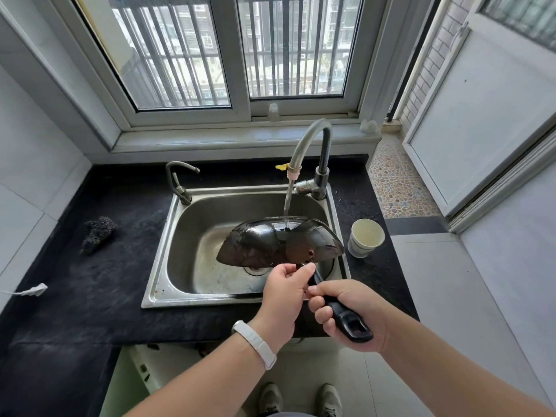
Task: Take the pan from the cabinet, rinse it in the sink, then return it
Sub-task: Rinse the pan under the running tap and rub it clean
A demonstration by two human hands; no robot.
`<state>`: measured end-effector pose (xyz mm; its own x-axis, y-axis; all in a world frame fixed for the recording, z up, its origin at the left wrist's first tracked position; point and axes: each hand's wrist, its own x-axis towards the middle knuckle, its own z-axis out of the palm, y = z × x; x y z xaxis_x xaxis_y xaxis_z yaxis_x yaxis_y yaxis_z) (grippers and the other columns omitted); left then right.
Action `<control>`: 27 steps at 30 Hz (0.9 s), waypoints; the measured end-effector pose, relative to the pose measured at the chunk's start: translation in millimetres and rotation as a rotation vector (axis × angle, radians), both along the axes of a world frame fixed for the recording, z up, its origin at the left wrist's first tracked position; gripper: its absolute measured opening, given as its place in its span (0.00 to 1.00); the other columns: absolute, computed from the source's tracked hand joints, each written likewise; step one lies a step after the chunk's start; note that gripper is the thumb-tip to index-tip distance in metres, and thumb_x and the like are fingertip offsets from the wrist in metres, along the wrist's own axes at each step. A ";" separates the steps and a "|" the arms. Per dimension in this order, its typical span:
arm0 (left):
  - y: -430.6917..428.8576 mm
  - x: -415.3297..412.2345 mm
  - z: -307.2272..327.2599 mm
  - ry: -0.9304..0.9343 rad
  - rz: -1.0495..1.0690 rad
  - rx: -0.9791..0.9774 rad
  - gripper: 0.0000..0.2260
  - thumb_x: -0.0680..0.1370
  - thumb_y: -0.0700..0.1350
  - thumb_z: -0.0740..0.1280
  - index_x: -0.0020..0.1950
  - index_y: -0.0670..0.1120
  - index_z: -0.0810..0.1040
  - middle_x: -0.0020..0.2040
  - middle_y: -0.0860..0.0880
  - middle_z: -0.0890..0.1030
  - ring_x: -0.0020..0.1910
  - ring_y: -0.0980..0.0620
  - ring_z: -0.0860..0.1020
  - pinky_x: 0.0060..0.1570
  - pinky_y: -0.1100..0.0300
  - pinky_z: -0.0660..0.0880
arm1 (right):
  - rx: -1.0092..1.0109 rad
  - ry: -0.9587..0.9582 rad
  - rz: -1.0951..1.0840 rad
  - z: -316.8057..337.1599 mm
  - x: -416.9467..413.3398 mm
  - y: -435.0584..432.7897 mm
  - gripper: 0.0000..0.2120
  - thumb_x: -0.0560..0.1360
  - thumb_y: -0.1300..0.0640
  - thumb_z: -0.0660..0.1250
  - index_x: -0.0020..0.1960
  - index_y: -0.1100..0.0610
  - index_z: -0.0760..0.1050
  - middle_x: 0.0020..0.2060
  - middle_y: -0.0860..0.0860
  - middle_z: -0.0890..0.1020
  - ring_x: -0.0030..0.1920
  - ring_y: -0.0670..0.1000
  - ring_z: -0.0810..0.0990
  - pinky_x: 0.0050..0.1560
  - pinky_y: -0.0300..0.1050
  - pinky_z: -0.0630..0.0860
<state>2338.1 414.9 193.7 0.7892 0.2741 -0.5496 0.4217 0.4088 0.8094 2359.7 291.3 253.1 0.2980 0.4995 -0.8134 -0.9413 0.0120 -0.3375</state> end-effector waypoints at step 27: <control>20.8 32.8 -15.1 0.131 0.001 0.082 0.13 0.72 0.48 0.73 0.49 0.42 0.75 0.37 0.48 0.78 0.33 0.53 0.76 0.35 0.58 0.74 | 0.163 0.232 -0.168 -21.5 29.2 29.1 0.12 0.79 0.61 0.62 0.38 0.62 0.74 0.27 0.50 0.76 0.21 0.45 0.75 0.20 0.35 0.75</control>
